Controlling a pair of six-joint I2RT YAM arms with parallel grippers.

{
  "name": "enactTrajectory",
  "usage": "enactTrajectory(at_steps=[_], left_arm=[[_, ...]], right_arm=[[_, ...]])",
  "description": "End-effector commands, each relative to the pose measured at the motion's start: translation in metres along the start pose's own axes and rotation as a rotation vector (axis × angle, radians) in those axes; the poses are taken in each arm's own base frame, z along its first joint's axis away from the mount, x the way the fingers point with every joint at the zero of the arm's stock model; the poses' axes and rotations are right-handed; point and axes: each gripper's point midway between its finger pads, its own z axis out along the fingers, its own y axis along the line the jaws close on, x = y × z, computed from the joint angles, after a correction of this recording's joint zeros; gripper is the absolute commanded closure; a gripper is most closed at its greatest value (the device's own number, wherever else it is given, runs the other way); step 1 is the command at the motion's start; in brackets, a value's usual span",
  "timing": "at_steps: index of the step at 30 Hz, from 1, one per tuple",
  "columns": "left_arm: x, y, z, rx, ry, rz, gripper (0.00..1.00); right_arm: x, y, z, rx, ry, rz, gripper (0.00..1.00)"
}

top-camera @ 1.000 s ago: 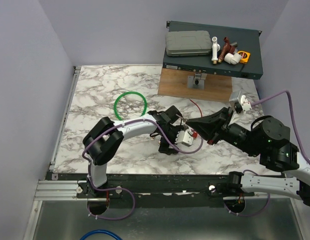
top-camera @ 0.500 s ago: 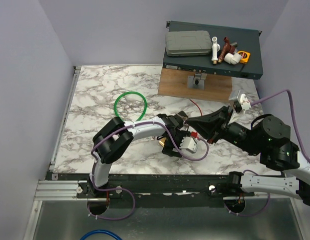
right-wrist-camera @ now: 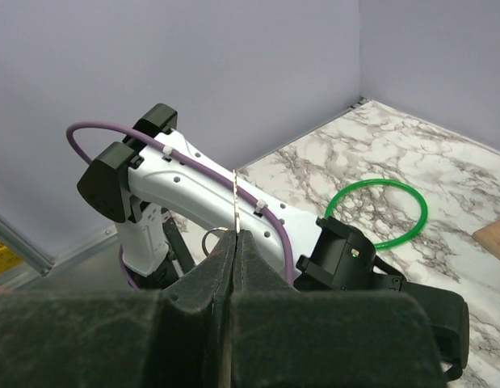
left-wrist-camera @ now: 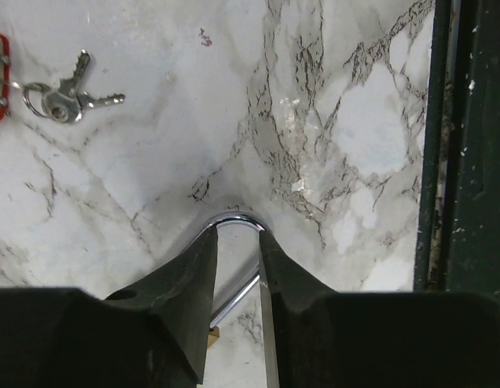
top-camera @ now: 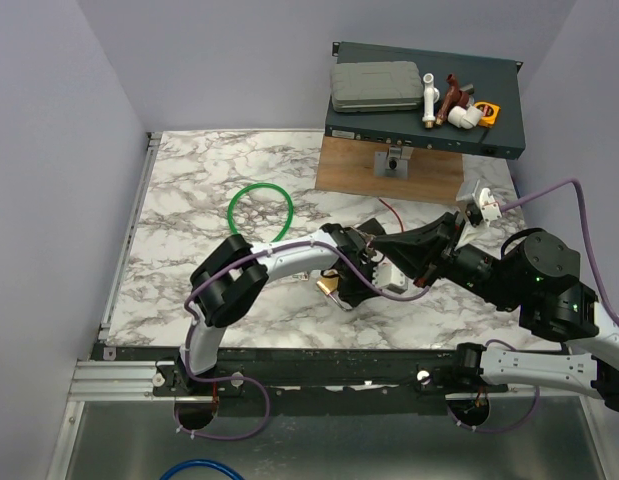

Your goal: Unlock with the key

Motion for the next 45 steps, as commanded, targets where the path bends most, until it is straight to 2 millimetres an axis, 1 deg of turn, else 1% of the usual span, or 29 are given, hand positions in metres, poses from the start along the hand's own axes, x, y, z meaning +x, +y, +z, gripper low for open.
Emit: enactTrajectory(at_steps=[1,3,5,6,7,10,12,15,18,19,20,21,22,24,28,32,36,38,40,41,43,45], left_arm=[[0.006,-0.014,-0.003,0.06,0.005,-0.209,0.75],[0.01,-0.013,-0.01,0.06,-0.006,-0.249,0.75],[0.015,-0.004,-0.019,0.008,-0.019,-0.259,0.63],[0.017,0.003,-0.026,-0.026,-0.032,-0.256,0.55],[0.016,0.009,-0.035,-0.056,-0.052,-0.259,0.52],[0.016,0.024,-0.059,-0.095,-0.092,-0.308,0.53],[0.023,0.025,-0.066,-0.098,-0.093,-0.322,0.55],[0.034,0.018,-0.062,-0.09,-0.075,-0.318,0.55],[0.031,0.012,-0.055,-0.079,-0.088,-0.348,0.57],[0.027,0.011,-0.053,-0.079,-0.097,-0.362,0.64],[0.022,0.011,-0.051,-0.08,-0.107,-0.388,0.75],[0.017,0.011,-0.048,-0.078,-0.114,-0.42,0.97],[0.014,0.011,-0.043,-0.072,-0.114,-0.455,1.0],[0.011,0.006,-0.032,-0.044,-0.103,-0.517,1.0],[0.02,0.006,-0.011,-0.082,-0.09,-0.588,1.0],[0.03,0.004,0.002,-0.144,-0.106,-0.586,1.0],[0.043,-0.004,0.015,-0.144,-0.052,-0.555,1.0],[0.054,-0.01,0.016,-0.14,-0.01,-0.537,1.0],[0.066,-0.016,0.01,-0.156,0.007,-0.512,1.0],[0.065,-0.02,0.004,-0.15,0.001,-0.53,1.0],[0.057,-0.024,-0.009,-0.159,-0.046,-0.513,1.0],[0.053,-0.025,-0.017,-0.168,-0.065,-0.506,1.0]], right_arm=[[-0.013,0.006,-0.006,-0.031,-0.025,-0.013,0.99],[-0.014,0.006,-0.006,-0.032,-0.026,-0.013,0.99],[-0.013,0.006,-0.006,-0.032,-0.023,-0.015,0.99],[-0.012,0.006,-0.006,-0.031,-0.02,-0.016,0.99],[-0.012,0.005,-0.006,-0.03,-0.021,-0.017,0.99],[-0.011,0.006,-0.005,-0.03,-0.019,-0.018,0.99],[-0.012,0.006,-0.004,-0.029,-0.021,-0.019,0.99],[-0.013,0.006,-0.005,-0.03,-0.024,-0.022,0.99],[-0.012,0.006,-0.004,-0.032,-0.022,-0.022,0.99],[-0.012,0.006,-0.005,-0.033,-0.025,-0.021,0.99],[-0.012,0.006,-0.005,-0.03,-0.026,-0.02,0.99],[-0.012,0.006,-0.004,-0.032,-0.025,-0.021,0.99],[-0.012,0.006,-0.004,-0.033,-0.026,-0.019,0.99],[-0.014,0.006,-0.005,-0.033,-0.029,-0.017,0.99],[-0.014,0.006,-0.005,-0.032,-0.031,-0.02,0.99],[-0.012,0.006,-0.001,-0.032,-0.024,-0.027,0.99],[-0.011,0.007,0.002,-0.034,-0.016,-0.034,0.99],[-0.011,0.008,0.003,-0.037,-0.015,-0.036,0.99],[-0.01,0.008,0.003,-0.039,-0.013,-0.036,0.99],[-0.01,0.008,0.003,-0.04,-0.013,-0.037,0.99],[-0.009,0.008,0.004,-0.038,-0.01,-0.04,0.99],[-0.009,0.008,0.005,-0.041,-0.009,-0.041,0.99]])
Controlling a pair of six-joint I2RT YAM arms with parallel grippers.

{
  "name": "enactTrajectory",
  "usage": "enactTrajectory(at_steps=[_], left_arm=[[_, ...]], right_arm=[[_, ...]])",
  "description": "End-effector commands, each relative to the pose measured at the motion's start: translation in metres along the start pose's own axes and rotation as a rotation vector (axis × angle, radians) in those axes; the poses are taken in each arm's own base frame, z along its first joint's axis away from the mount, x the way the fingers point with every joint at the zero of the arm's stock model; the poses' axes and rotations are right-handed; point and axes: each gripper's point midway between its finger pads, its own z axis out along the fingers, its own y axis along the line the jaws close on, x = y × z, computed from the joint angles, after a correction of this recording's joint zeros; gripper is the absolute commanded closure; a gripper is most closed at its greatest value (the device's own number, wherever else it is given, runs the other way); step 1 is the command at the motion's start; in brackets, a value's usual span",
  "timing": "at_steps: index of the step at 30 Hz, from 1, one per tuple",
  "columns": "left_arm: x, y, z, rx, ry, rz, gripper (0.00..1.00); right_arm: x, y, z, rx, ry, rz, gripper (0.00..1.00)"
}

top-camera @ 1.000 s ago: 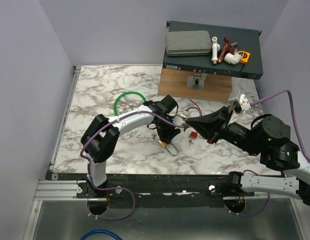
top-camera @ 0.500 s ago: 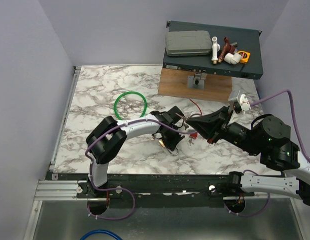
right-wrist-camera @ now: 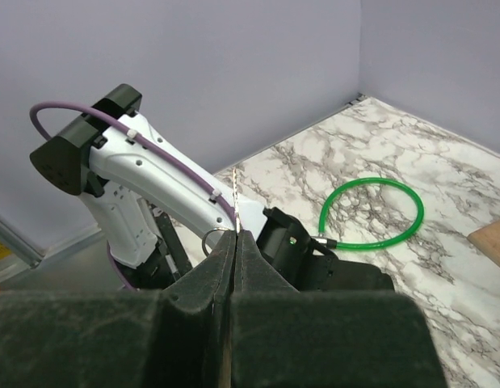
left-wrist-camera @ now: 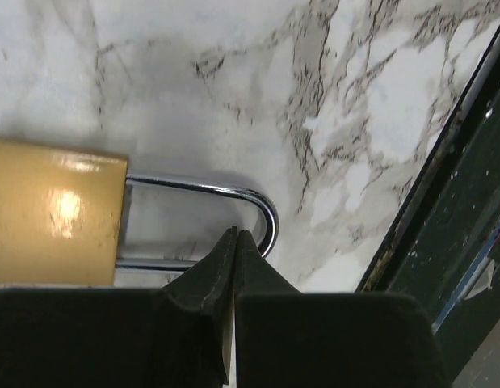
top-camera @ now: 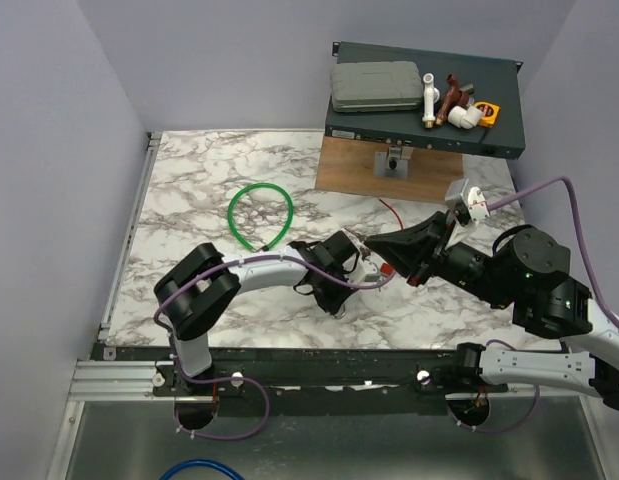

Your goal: Unlock with the key

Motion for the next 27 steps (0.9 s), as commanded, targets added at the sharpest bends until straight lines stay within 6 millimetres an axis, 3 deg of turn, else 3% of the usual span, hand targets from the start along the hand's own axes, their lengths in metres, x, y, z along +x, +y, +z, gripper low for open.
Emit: enactTrajectory(at_steps=[1,5,13,18,20,22,23,27], left_arm=[[0.01,0.0,-0.021,-0.046,0.001,0.016,1.0],[0.011,0.001,-0.025,-0.029,0.016,-0.055,1.0],[0.016,0.045,-0.037,-0.031,0.018,-0.306,1.0],[0.013,0.051,-0.038,-0.031,0.001,-0.326,0.98],[0.007,0.047,-0.04,-0.014,-0.02,-0.318,0.88],[0.0,0.044,-0.045,-0.003,-0.043,-0.311,0.6],[-0.003,0.043,-0.047,0.004,-0.055,-0.305,0.52],[-0.013,0.034,-0.052,0.046,-0.073,-0.303,0.31]], right_arm=[[-0.013,0.007,-0.002,-0.038,-0.026,-0.013,0.99],[-0.012,0.008,-0.003,-0.039,-0.02,-0.007,0.99],[-0.011,0.006,-0.005,-0.028,-0.017,0.0,0.99],[-0.011,0.007,-0.003,-0.03,-0.013,-0.004,0.99],[-0.011,0.007,-0.003,-0.03,-0.014,-0.003,0.99],[-0.01,0.007,-0.003,-0.031,-0.014,-0.001,0.99],[-0.01,0.007,-0.003,-0.031,-0.014,0.0,0.99],[-0.009,0.007,-0.002,-0.033,-0.012,-0.001,0.99]])
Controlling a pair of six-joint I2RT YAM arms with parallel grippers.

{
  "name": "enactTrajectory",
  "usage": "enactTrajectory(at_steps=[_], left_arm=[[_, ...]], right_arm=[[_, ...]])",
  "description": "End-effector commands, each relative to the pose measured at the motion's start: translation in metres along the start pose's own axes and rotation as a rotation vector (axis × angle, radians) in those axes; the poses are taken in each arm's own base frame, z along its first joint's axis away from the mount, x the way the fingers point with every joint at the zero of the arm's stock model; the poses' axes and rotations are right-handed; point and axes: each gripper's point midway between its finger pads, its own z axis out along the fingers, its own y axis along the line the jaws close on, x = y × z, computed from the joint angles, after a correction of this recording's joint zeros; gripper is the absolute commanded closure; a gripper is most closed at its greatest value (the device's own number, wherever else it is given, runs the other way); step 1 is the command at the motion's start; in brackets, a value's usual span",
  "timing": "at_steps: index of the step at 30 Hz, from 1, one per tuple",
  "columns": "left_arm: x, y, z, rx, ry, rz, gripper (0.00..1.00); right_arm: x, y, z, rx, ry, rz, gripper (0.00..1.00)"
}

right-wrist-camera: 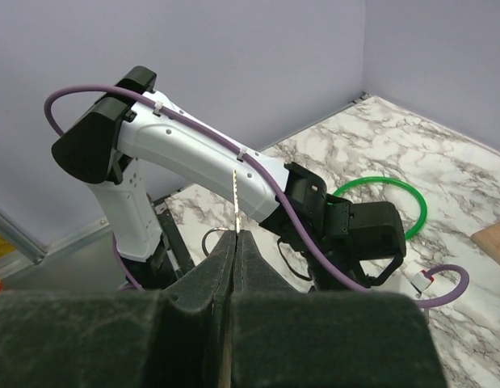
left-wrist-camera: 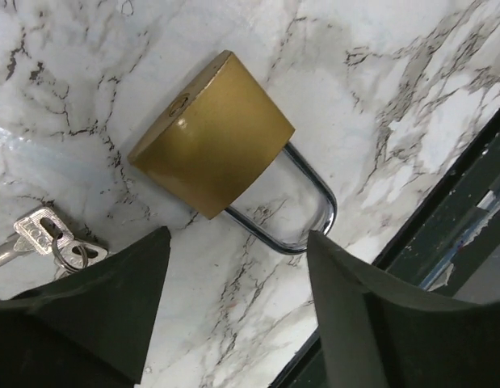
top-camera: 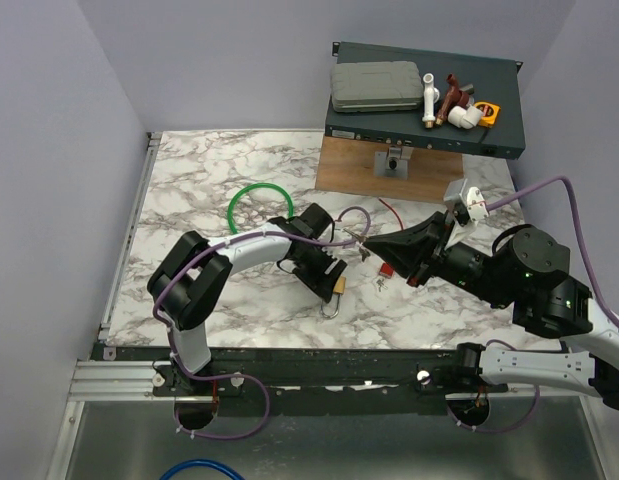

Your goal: Unlock with the key

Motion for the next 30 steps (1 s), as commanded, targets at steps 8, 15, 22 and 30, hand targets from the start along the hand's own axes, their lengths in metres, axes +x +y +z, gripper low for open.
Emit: enactTrajectory(at_steps=[8,15,22,30], left_arm=[[-0.023,-0.026,0.005,0.034,-0.006,0.04,0.02],[-0.015,-0.02,0.033,-0.074,0.079,0.049,0.02],[-0.024,-0.016,0.029,-0.12,0.047,0.07,0.02],[-0.025,-0.019,0.036,-0.155,0.063,0.175,0.02]], right_arm=[[-0.011,0.006,-0.002,-0.029,-0.022,-0.003,0.99],[-0.018,0.005,-0.006,-0.024,-0.038,-0.007,0.99],[-0.022,0.004,-0.011,-0.02,-0.046,-0.012,0.99],[-0.024,0.002,-0.015,-0.015,-0.048,-0.018,0.99]])
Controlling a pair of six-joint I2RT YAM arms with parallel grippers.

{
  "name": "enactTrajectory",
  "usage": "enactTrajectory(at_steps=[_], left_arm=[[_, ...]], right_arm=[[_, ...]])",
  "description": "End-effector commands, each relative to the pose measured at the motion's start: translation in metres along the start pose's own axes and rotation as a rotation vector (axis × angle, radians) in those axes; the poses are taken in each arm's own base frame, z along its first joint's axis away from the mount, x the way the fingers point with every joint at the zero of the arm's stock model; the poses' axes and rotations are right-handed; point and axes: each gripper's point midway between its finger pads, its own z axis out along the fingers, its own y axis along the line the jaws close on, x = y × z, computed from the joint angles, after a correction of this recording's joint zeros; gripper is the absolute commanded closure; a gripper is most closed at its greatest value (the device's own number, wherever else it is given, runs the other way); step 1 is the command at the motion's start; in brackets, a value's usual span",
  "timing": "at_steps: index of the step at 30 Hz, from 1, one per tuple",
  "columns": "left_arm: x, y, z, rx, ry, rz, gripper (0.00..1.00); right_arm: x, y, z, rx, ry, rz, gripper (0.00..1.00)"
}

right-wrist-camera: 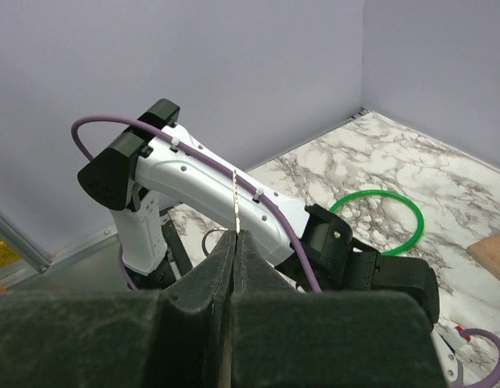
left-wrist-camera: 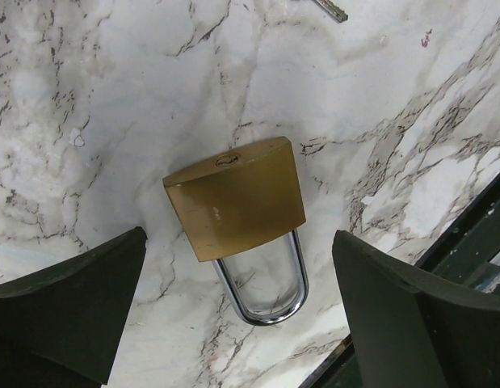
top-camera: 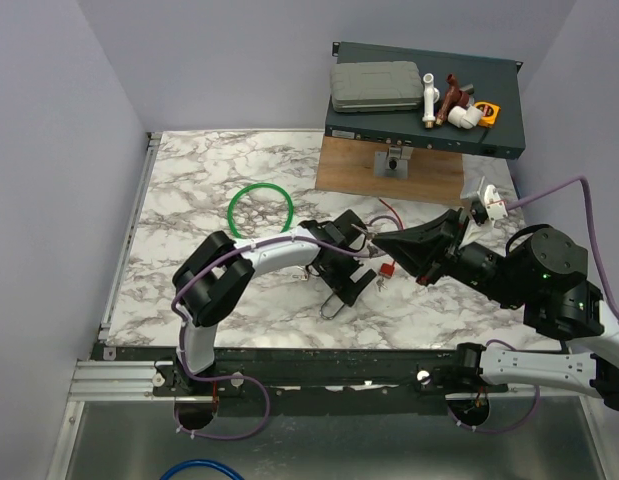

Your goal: Unlock with the key

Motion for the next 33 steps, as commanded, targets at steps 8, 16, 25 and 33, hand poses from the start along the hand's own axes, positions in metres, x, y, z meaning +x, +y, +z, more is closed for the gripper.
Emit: enactTrajectory(at_steps=[8,16,25,33], left_arm=[[0.025,-0.001,0.029,-0.119,0.056,0.167,0.02],[0.025,0.003,0.042,-0.129,0.051,0.16,0.14],[0.048,0.0,0.048,-0.087,0.095,0.092,0.63],[0.059,-0.017,0.047,0.024,0.116,0.11,0.61]], right_arm=[[-0.013,0.001,-0.013,-0.009,-0.027,-0.014,0.99],[-0.013,0.001,-0.014,-0.015,-0.03,-0.016,0.99],[-0.022,0.0,-0.018,-0.01,-0.047,-0.027,0.99],[-0.026,-0.002,-0.018,-0.001,-0.05,-0.048,0.99]])
